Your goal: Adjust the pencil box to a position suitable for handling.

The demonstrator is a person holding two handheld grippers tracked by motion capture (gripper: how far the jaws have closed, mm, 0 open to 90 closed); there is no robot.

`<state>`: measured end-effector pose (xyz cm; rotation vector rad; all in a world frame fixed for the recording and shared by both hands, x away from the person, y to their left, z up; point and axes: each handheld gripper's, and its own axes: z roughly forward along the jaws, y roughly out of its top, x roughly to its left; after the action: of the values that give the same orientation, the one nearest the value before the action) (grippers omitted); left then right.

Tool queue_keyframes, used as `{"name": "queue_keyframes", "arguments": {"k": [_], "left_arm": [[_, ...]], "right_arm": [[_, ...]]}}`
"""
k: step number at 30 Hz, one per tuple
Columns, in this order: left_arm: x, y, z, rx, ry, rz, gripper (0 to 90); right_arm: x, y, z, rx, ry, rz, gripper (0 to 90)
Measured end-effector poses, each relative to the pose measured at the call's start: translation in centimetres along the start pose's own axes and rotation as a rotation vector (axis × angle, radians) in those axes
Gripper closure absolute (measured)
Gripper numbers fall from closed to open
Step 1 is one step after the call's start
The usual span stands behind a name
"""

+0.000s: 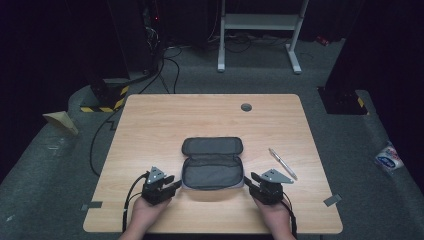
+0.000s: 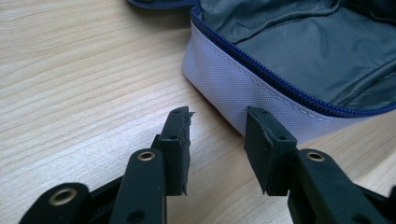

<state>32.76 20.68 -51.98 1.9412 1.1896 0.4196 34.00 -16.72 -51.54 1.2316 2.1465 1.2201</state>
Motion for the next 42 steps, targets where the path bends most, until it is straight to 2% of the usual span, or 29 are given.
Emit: {"name": "queue_keyframes", "arguments": {"k": [4, 7, 13, 18, 21, 25, 30, 34, 37, 42], "left_arm": [[0.4, 0.0, -0.3, -0.007, 0.013, -0.008, 59.7], [1.0, 0.0, -0.6, -0.009, 0.051, 0.006, 59.2], [2.9, -0.3, -0.9, 0.023, 0.165, 0.048, 57.9], [4.7, -0.5, -1.5, 0.045, 0.223, 0.032, 56.2], [5.8, -0.7, -1.9, 0.049, 0.244, 0.006, 54.9], [7.1, -1.0, -2.4, 0.052, 0.254, -0.029, 53.1], [7.8, -1.2, -2.5, 0.054, 0.256, -0.055, 51.9], [7.7, -1.3, -2.4, 0.039, 0.256, -0.055, 51.1], [7.7, -1.6, -2.2, 0.013, 0.266, -0.058, 47.1], [7.6, -1.5, -2.0, 0.013, 0.276, -0.066, 42.1]], "right_arm": [[0.0, 0.0, 0.0, 0.0, -0.005, 0.001, 62.4], [-0.7, 0.1, -0.3, -0.01, -0.029, 0.01, 60.8], [-3.2, 0.3, -1.0, -0.013, -0.093, 0.039, 56.4], [-5.5, 0.2, -1.6, -0.004, -0.167, 0.053, 53.5], [-6.8, 0.1, -2.1, 0.001, -0.213, 0.06, 53.5], [-8.5, -0.2, -2.7, 0.024, -0.271, 0.055, 53.6], [-10.2, -0.6, -3.0, 0.066, -0.339, 0.045, 54.8], [-10.9, -0.8, -3.0, 0.089, -0.339, 0.066, 56.9], [-11.1, -1.0, -2.7, 0.113, -0.325, 0.068, 58.9], [-11.1, -1.1, -2.6, 0.125, -0.325, 0.067, 62.8]]}}
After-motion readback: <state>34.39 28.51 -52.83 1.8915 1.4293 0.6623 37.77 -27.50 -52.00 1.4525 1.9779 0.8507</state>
